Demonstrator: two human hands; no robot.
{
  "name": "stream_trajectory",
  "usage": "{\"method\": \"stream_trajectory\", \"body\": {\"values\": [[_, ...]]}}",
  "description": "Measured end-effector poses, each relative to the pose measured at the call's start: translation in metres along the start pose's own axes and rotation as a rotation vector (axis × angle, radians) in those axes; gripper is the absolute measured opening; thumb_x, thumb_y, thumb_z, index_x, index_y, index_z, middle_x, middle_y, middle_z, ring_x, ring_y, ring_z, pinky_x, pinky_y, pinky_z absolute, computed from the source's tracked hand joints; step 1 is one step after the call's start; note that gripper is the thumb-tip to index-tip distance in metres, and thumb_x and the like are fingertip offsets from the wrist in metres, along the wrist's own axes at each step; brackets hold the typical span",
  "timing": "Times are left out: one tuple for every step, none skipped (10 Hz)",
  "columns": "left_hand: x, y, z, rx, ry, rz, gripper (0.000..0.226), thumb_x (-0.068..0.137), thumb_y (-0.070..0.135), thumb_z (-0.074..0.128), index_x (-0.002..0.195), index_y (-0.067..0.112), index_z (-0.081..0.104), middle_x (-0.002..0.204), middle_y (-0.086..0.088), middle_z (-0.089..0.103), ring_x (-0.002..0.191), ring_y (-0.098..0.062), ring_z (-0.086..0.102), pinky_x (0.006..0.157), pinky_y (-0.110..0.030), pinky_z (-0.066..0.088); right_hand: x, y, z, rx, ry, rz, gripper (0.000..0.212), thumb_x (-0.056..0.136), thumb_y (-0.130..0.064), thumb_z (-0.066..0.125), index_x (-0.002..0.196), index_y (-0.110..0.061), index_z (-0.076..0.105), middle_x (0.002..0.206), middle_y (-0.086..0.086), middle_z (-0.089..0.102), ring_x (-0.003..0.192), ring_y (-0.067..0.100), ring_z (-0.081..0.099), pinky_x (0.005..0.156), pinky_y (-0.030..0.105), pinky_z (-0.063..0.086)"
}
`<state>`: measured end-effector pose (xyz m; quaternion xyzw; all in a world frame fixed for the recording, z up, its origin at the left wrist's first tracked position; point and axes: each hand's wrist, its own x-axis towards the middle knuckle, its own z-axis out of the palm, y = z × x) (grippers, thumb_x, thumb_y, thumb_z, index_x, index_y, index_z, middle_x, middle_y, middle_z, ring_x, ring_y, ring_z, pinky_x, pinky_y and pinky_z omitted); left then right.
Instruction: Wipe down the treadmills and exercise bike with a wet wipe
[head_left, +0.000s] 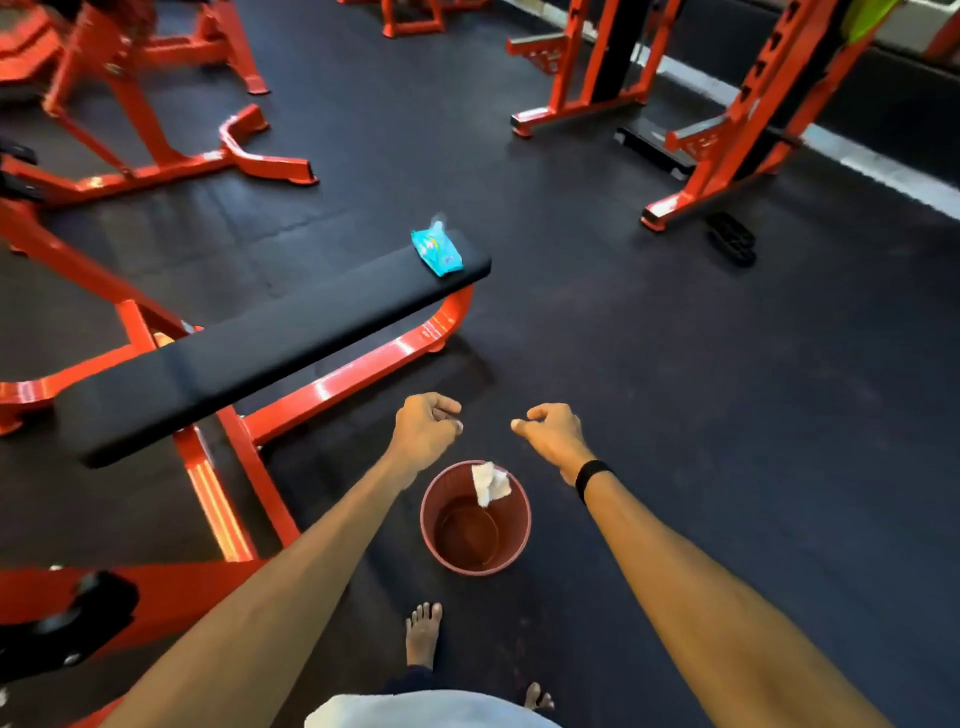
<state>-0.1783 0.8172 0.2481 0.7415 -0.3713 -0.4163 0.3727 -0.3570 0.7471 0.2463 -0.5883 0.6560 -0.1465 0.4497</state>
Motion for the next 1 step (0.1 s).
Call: {"method": "stream_trajectory", "body": {"values": [[0.0246,-0.0032,0.0026,-0.054,-0.044,-0.049,0.016,0.088,-0.002,0.065,0.096,0.012,0.066,0.083,-0.007,0.069,0.063,-0.013,0.063,0.055,-0.022,0.045,0.0008,-0.0065,-0.0007,0.022,0.015,0.047,0.029,0.091,-0.022,0.072,0.108,0.001,0.071,0.105,0.005,0.066,0.093,0.017,0.061,0.086,0.034,0.053]]}}
